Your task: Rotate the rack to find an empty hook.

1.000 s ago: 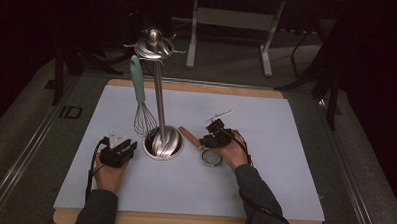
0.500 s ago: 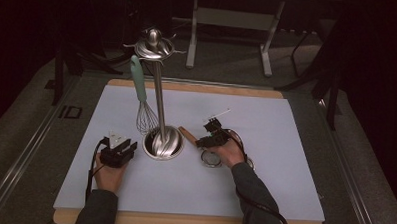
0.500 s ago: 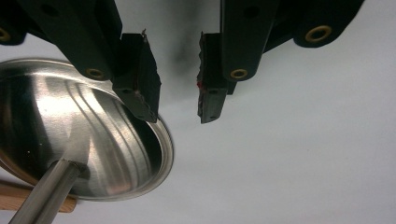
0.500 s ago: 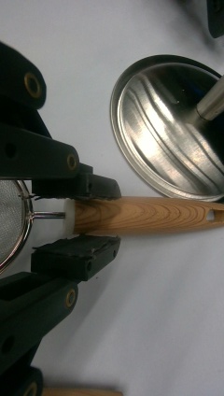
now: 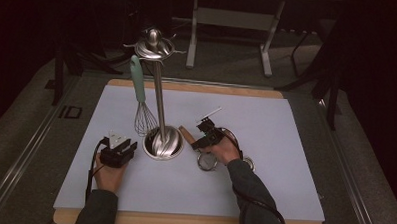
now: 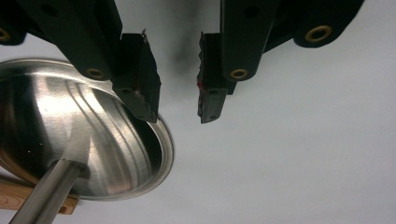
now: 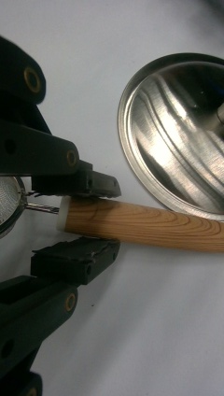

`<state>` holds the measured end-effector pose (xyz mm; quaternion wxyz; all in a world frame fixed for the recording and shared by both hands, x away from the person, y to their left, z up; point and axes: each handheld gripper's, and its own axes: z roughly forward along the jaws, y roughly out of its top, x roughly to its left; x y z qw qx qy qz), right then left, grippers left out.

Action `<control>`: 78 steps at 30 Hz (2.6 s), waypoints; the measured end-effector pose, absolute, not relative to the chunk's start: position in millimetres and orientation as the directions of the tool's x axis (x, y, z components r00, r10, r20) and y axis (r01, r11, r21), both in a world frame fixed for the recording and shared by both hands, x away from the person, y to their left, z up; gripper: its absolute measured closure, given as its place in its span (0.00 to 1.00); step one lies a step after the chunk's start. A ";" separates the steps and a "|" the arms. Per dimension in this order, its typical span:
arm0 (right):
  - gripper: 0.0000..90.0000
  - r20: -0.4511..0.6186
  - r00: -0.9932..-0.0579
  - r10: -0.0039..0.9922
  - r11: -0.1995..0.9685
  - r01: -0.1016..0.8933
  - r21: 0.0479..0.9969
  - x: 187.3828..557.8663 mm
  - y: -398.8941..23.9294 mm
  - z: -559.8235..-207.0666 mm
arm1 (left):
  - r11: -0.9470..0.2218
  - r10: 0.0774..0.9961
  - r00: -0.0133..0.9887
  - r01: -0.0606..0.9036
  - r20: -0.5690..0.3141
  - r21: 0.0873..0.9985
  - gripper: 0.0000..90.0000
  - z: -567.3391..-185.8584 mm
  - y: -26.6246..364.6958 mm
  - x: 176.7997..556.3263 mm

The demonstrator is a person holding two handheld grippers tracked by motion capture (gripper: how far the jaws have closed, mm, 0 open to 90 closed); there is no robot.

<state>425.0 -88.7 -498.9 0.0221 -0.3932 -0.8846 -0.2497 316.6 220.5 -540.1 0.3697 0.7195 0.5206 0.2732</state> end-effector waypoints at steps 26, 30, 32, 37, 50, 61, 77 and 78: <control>0.78 0.241 -0.686 0.687 0.570 0.714 0.407 420.7 -86.7 -482.6 | -0.182 0.951 0.308 0.544 0.007 0.819 0.76 -540.2 220.6 316.4; 0.79 0.242 -0.699 0.673 0.568 0.698 0.436 417.4 -91.0 -480.0 | -0.183 0.952 0.306 0.543 0.009 0.820 0.76 -540.2 220.4 316.4; 0.79 0.247 -0.702 0.667 0.563 0.693 0.449 416.0 -93.0 -477.8 | -0.182 0.952 0.306 0.543 0.009 0.820 0.76 -540.2 220.4 316.3; 0.79 0.254 -0.705 0.662 0.540 0.684 0.490 411.7 -96.6 -469.0 | -0.182 0.952 0.306 0.542 0.009 0.820 0.76 -540.2 220.4 316.3; 0.79 0.262 -0.722 0.641 0.508 0.654 0.561 402.9 -107.0 -455.9 | -0.184 0.952 0.305 0.542 0.012 0.820 0.76 -540.2 219.8 316.1; 0.79 0.258 -0.748 0.612 0.496 0.617 0.611 392.3 -112.6 -443.8 | -0.184 0.952 0.306 0.542 0.012 0.820 0.76 -540.3 219.9 316.3; 0.79 0.222 -0.790 0.572 0.500 0.550 0.669 374.1 -117.3 -421.0 | -0.185 0.952 0.305 0.543 0.013 0.819 0.76 -540.3 219.6 316.3; 0.79 0.220 -0.792 0.569 0.502 0.547 0.670 373.3 -116.9 -420.3 | -0.185 0.952 0.305 0.543 0.013 0.819 0.76 -540.3 219.6 316.3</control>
